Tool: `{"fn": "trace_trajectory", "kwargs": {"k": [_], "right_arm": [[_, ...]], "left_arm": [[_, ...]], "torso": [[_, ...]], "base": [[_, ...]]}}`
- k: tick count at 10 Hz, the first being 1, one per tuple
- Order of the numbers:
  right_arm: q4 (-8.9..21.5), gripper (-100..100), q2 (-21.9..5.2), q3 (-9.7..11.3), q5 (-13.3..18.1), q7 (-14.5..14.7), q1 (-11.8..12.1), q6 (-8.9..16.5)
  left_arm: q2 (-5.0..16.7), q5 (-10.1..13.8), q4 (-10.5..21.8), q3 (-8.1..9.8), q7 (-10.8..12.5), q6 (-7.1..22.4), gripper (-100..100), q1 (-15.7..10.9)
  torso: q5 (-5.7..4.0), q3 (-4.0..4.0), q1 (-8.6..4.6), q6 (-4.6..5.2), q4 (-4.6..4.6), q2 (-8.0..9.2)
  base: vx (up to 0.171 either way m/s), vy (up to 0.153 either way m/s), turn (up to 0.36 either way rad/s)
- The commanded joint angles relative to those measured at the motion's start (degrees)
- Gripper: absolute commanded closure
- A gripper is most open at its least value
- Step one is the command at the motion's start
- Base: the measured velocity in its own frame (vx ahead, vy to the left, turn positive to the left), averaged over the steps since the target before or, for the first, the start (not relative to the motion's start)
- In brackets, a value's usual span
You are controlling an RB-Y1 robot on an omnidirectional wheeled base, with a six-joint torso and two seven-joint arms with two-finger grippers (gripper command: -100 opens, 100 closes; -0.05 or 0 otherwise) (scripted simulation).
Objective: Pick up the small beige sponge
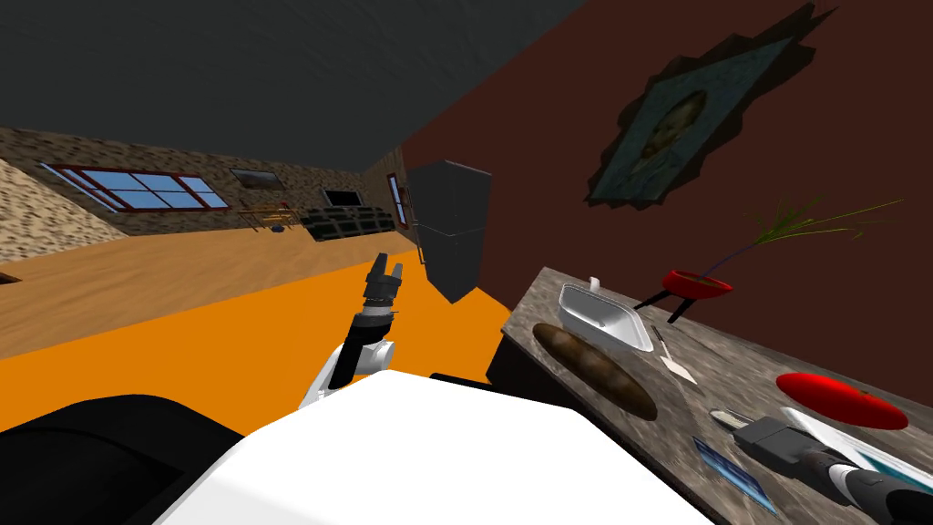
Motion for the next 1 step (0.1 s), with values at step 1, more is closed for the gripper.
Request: {"fn": "trace_trajectory", "kwargs": {"k": [1], "right_arm": [[0.0, 0, 0.0, 0.0, 0.0, 0.0, 0.0, 0.0]], "left_arm": [[0.0, 0.0, 0.0, 0.0, 0.0, 0.0, 0, 0.0]], "torso": [[0.0, 0.0, 0.0, 0.0, 0.0, 0.0]], "base": [[0.004, 0.007, 0.006]]}}
